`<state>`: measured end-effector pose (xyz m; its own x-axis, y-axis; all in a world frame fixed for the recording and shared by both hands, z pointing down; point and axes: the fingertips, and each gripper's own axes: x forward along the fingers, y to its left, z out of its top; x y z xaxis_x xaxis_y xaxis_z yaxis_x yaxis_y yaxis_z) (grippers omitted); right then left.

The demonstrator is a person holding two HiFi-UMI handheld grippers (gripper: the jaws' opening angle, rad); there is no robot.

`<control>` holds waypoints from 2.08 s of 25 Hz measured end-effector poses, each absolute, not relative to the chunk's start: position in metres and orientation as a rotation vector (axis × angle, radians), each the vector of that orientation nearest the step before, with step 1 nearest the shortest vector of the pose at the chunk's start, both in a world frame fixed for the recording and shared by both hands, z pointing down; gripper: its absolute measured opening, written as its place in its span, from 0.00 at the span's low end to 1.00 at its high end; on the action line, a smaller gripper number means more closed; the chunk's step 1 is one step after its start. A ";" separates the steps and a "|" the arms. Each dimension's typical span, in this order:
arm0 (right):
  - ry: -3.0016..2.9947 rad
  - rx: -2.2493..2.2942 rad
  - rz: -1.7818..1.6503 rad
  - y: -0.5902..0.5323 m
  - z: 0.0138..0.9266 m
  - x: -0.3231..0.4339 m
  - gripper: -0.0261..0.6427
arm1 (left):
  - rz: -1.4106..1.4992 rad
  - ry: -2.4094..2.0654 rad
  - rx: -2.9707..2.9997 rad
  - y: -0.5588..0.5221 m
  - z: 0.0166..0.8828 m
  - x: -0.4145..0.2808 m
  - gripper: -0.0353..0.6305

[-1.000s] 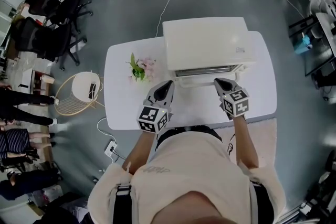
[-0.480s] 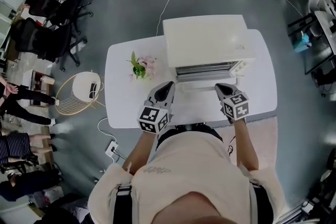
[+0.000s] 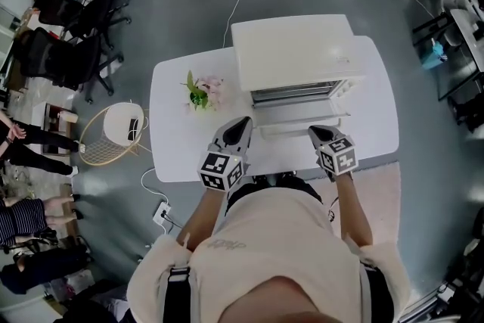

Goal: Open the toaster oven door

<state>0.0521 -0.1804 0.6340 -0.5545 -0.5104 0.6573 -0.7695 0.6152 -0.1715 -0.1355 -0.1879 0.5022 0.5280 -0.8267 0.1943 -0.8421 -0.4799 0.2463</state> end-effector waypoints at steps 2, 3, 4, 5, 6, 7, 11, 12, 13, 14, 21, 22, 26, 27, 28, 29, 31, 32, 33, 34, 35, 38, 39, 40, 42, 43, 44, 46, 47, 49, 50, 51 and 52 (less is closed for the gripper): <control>-2.267 0.997 0.613 -0.175 0.639 0.053 0.05 | 0.072 -1.385 2.464 -0.186 0.503 -0.133 0.09; -2.262 0.993 0.616 -0.173 0.642 0.054 0.05 | 0.072 -1.383 2.465 -0.185 0.503 -0.132 0.09; -2.258 0.988 0.620 -0.172 0.644 0.054 0.05 | 0.073 -1.382 2.466 -0.185 0.503 -0.132 0.09; -2.254 0.984 0.625 -0.170 0.645 0.054 0.05 | 0.075 -1.381 2.466 -0.184 0.503 -0.131 0.09; -2.250 0.979 0.632 -0.168 0.647 0.054 0.05 | 0.078 -1.381 2.466 -0.183 0.503 -0.131 0.09; -2.246 0.976 0.638 -0.165 0.649 0.054 0.05 | 0.081 -1.381 2.465 -0.182 0.503 -0.131 0.09; -2.227 0.968 0.656 -0.157 0.656 0.056 0.05 | 0.103 -1.391 2.468 -0.177 0.503 -0.131 0.09; -2.224 0.966 0.661 -0.155 0.658 0.056 0.05 | 0.116 -1.398 2.474 -0.176 0.503 -0.131 0.09; -2.221 0.963 0.667 -0.154 0.660 0.057 0.05 | 0.128 -1.402 2.481 -0.175 0.504 -0.130 0.09; -2.216 0.961 0.673 -0.152 0.663 0.057 0.05 | 0.134 -1.403 2.484 -0.175 0.504 -0.129 0.09; -2.171 0.944 0.734 -0.138 0.685 0.060 0.05 | 0.147 -1.394 2.473 -0.172 0.506 -0.128 0.09; -2.165 0.941 0.742 -0.136 0.688 0.060 0.05 | 0.151 -1.394 2.473 -0.172 0.506 -0.128 0.09; -2.140 0.930 0.756 -0.130 0.697 0.062 0.05 | 0.159 -1.393 2.469 -0.170 0.508 -0.127 0.09; -2.134 0.928 0.760 -0.129 0.699 0.063 0.05 | 0.161 -1.390 2.468 -0.170 0.509 -0.126 0.09; -2.130 0.926 0.764 -0.128 0.701 0.063 0.05 | 0.162 -1.388 2.467 -0.170 0.509 -0.126 0.09; -2.127 0.925 0.770 -0.128 0.702 0.063 0.05 | 0.162 -1.385 2.466 -0.169 0.510 -0.126 0.09; -2.124 0.923 0.781 -0.127 0.707 0.063 0.05 | 0.164 -1.383 2.462 -0.169 0.513 -0.126 0.09; -2.121 0.921 0.786 -0.126 0.709 0.064 0.05 | 0.165 -1.382 2.461 -0.169 0.514 -0.126 0.09; -2.117 0.918 0.791 -0.125 0.712 0.064 0.05 | 0.167 -1.382 2.461 -0.169 0.514 -0.125 0.09; -2.113 0.916 0.796 -0.124 0.714 0.065 0.05 | 0.169 -1.381 2.460 -0.169 0.515 -0.125 0.09; -2.109 0.915 0.802 -0.122 0.716 0.066 0.05 | 0.171 -1.380 2.459 -0.168 0.515 -0.125 0.09; -2.094 0.911 0.822 -0.117 0.724 0.068 0.05 | 0.181 -1.379 2.453 -0.167 0.517 -0.125 0.09; -2.090 0.912 0.830 -0.116 0.726 0.068 0.05 | 0.184 -1.379 2.451 -0.167 0.518 -0.126 0.09; -2.087 0.915 0.841 -0.115 0.728 0.068 0.05 | 0.187 -1.379 2.449 -0.166 0.519 -0.126 0.09; -2.080 0.921 0.862 -0.113 0.732 0.069 0.05 | 0.194 -1.379 2.445 -0.166 0.520 -0.127 0.09; -2.075 0.919 0.869 -0.112 0.737 0.070 0.05 | 0.198 -1.378 2.444 -0.166 0.520 -0.127 0.09; -2.068 0.917 0.874 -0.110 0.742 0.071 0.05 | 0.201 -1.376 2.444 -0.166 0.520 -0.126 0.09; -2.059 0.915 0.890 -0.106 0.753 0.072 0.05 | 0.207 -1.374 2.445 -0.167 0.520 -0.126 0.09; -2.058 0.915 0.904 -0.104 0.758 0.073 0.05 | 0.211 -1.374 2.445 -0.167 0.521 -0.126 0.09; -2.059 0.919 0.927 -0.103 0.767 0.073 0.05 | 0.219 -1.374 2.443 -0.168 0.523 -0.126 0.09; -2.059 0.920 0.931 -0.102 0.770 0.074 0.05 | 0.223 -1.374 2.443 -0.169 0.523 -0.126 0.09; -2.057 0.920 0.931 -0.101 0.774 0.075 0.05 | 0.227 -1.374 2.443 -0.169 0.524 -0.125 0.09; -2.054 0.920 0.929 -0.100 0.776 0.076 0.05 | 0.231 -1.372 2.444 -0.169 0.524 -0.124 0.09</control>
<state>0.0755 -0.1004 0.7765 -0.5090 -0.3129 0.8019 -0.8089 0.4923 -0.3214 -0.1243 -0.1686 0.5241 0.5236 -0.7986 0.2967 -0.8518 -0.4831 0.2026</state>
